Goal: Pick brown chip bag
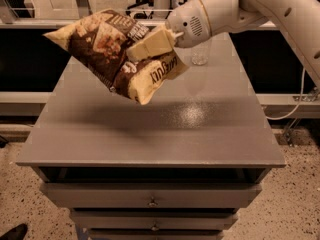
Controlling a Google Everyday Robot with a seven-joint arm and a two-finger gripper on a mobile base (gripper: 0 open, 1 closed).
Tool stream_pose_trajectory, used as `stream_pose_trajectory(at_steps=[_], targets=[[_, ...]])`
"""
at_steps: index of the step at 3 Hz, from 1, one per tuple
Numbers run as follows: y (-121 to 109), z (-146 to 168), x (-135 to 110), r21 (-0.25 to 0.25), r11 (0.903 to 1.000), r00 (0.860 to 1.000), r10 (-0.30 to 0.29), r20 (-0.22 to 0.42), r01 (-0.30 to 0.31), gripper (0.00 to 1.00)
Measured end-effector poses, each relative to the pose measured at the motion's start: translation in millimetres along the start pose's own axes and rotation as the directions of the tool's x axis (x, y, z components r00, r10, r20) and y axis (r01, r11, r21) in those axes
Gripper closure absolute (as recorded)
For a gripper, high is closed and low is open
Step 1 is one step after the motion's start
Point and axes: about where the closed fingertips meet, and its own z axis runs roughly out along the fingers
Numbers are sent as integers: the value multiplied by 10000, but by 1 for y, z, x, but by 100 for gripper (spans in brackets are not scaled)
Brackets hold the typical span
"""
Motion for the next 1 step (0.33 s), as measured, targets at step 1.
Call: stream_pose_trajectory(at_steps=[1], targets=[[2,-8,-16,62,9995,9993,-316,215,315,100]])
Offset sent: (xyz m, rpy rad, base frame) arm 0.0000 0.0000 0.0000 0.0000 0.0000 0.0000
